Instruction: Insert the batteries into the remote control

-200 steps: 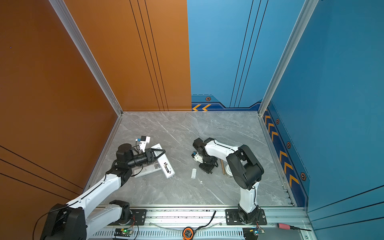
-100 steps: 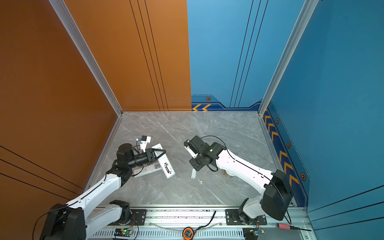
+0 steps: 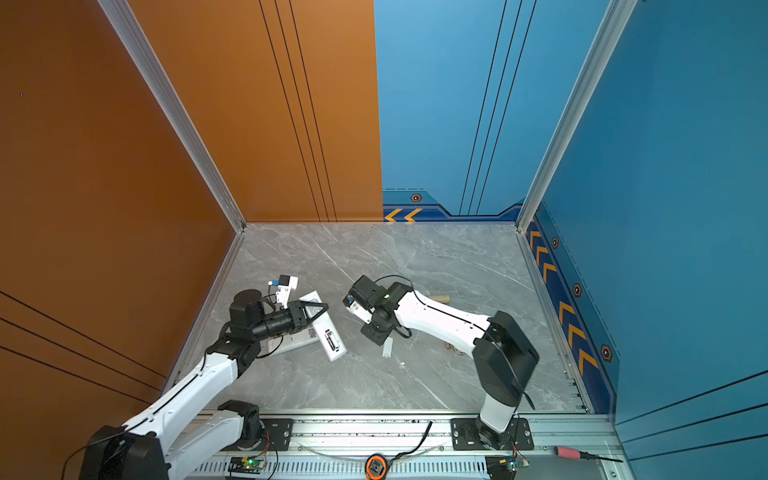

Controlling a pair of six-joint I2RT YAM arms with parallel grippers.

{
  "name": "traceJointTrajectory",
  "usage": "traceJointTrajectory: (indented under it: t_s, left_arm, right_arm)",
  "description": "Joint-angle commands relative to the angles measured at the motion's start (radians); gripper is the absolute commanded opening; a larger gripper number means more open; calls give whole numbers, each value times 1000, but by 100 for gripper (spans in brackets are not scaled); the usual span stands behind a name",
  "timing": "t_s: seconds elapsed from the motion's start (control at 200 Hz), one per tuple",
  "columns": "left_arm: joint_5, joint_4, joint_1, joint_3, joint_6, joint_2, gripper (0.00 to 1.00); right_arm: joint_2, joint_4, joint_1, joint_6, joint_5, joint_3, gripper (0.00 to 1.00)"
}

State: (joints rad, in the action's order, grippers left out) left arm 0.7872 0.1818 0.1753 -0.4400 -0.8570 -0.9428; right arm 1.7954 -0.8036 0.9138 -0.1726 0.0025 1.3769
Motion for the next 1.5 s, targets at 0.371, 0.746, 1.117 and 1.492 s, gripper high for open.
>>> traceJointTrajectory:
  t_s: [0.371,0.746,1.117,1.492]
  left_arm:
    - [-147,-283,-52,96,32,192,0]
    - [-158,-281,-54,77,38,185,0]
    - [-143,-287,-45,25,70,182,0]
    - [-152,-283,32,0,70,134,0]
  right_arm:
    - [210,-38,50,-329,59,62,0]
    - [200,-13,58,-297,65,21,28]
    - [-3,-6,-58,-106,-37,56,61]
    - [7,-104,-346,140,-177,127,60]
